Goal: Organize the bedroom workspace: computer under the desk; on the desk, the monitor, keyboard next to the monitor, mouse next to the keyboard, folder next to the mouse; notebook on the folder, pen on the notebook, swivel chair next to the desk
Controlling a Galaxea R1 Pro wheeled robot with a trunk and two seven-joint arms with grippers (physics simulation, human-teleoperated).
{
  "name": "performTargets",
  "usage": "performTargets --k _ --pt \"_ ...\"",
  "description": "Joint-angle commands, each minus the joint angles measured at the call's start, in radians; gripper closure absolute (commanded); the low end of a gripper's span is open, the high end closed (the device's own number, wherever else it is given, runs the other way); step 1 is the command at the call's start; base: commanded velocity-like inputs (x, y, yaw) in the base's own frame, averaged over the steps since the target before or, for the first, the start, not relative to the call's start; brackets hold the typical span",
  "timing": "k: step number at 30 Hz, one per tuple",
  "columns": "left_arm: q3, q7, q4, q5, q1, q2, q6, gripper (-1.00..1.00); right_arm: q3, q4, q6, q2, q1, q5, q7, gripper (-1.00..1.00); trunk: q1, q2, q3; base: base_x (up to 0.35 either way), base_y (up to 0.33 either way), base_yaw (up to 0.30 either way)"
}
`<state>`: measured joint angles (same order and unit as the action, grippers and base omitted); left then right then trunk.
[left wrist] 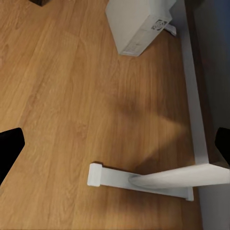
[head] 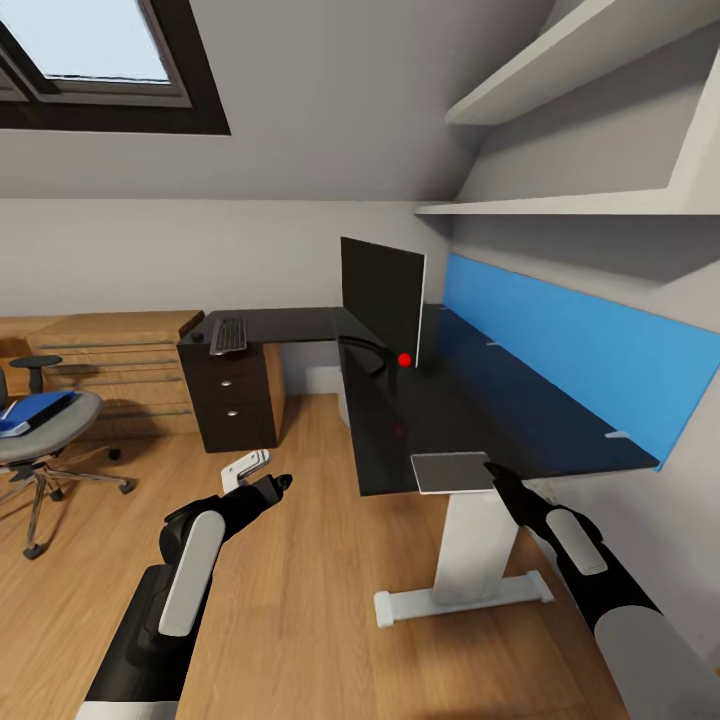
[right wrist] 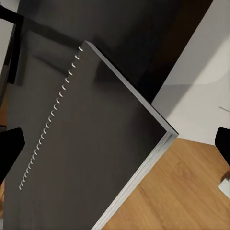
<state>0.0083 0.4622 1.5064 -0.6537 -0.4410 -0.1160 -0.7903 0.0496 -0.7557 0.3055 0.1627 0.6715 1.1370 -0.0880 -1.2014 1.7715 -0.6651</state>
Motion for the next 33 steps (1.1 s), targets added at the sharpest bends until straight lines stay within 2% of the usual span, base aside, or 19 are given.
performTargets --k 1,14,17,33 --pt "0.001 0.009 0.001 -0.011 -0.001 -0.001 -0.003 -1.0 0.001 -0.002 0.004 0.0 0.0 0.01 -0.007 -1.0 0.0 0.001 -0.001 0.009 0.007 0.0" --pt "0.002 0.011 0.001 -0.014 -0.001 0.001 -0.004 -1.0 0.001 -0.002 0.004 -0.003 0.0 0.01 -0.007 -1.0 0.0 0.001 -0.001 0.002 0.002 0.0" --pt "0.002 0.013 0.001 -0.014 -0.001 0.0 -0.004 -1.0 0.001 -0.002 0.004 -0.003 0.0 0.01 -0.007 -1.0 -0.011 0.022 -0.01 0.0 0.0 0.0" --pt "0.004 0.012 0.006 -0.017 -0.001 -0.001 -0.006 -1.0 0.0 -0.003 0.004 -0.003 0.0 0.009 -0.008 -1.0 -0.011 0.022 -0.01 0.0 0.0 0.0"
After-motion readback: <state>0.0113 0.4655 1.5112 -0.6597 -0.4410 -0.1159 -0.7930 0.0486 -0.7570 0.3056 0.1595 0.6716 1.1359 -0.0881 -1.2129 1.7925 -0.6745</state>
